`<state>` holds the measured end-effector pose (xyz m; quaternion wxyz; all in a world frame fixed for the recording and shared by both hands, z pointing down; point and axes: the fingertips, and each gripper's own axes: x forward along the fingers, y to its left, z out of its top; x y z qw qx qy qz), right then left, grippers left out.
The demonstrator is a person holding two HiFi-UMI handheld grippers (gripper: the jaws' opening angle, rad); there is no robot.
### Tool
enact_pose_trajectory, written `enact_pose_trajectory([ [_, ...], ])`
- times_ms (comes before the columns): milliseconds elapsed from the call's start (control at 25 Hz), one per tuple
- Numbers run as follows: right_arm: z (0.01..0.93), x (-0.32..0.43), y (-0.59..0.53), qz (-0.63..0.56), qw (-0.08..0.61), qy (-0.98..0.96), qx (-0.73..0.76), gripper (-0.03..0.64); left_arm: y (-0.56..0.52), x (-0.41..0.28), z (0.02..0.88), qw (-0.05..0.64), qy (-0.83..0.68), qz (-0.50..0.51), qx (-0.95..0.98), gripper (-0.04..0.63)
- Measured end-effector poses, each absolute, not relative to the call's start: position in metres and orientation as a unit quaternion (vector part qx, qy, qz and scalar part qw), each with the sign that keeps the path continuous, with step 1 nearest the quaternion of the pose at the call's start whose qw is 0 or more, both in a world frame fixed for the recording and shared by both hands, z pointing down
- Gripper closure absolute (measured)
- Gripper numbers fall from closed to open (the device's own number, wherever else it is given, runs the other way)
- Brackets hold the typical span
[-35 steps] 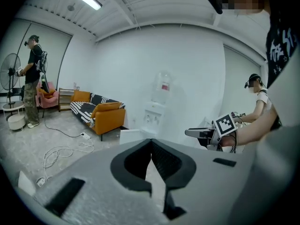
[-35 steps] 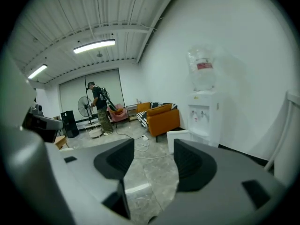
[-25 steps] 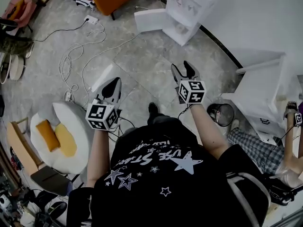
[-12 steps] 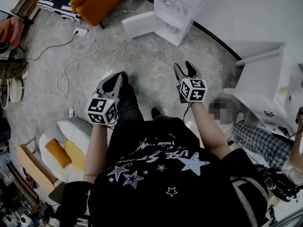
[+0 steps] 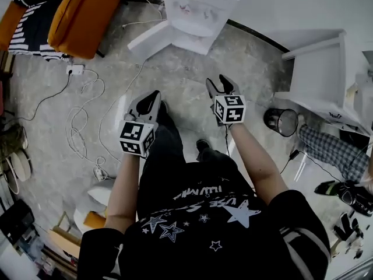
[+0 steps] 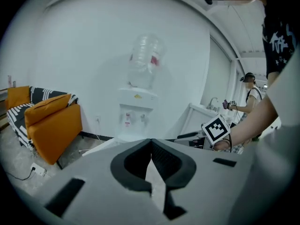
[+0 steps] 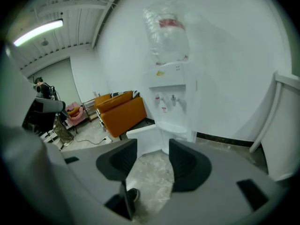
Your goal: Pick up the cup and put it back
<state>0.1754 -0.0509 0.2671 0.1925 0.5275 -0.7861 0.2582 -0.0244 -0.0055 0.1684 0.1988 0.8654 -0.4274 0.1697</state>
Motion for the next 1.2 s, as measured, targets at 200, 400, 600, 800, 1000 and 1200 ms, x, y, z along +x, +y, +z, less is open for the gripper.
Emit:
enact_pose_trajectory([
  [200, 0.315, 0.134, -0.098, 0.278, 0.212, -0.751, 0.560, 0.417, -0.067, -0.049, 0.223, 0.202, -0.382, 0.187, 0.882, 0.584],
  [400, 0.359, 0.117, -0.139, 0.292, 0.201, -0.715, 0.603, 0.436, -0.107, -0.068, 0.284, 0.198, -0.359, 0.197, 0.891, 0.584],
  [600, 0.434, 0.106, -0.174, 0.299, 0.183, -0.711, 0.610, 0.453, -0.142, -0.075, 0.352, 0.192, -0.398, 0.167, 0.882, 0.584],
  [800, 0.523, 0.116, -0.214, 0.280, 0.182, -0.714, 0.616, 0.454, -0.170, -0.063, 0.445, 0.189, -0.396, 0.148, 0.886, 0.584],
  [1000, 0.610, 0.135, -0.257, 0.238, 0.220, -0.721, 0.612, 0.489, -0.190, -0.048, 0.523, 0.176, -0.348, 0.162, 0.906, 0.584],
  [1200, 0.681, 0.146, -0.309, 0.224, 0.227, -0.711, 0.626, 0.547, -0.224, -0.070, 0.580, 0.171, -0.349, 0.157, 0.908, 0.584],
])
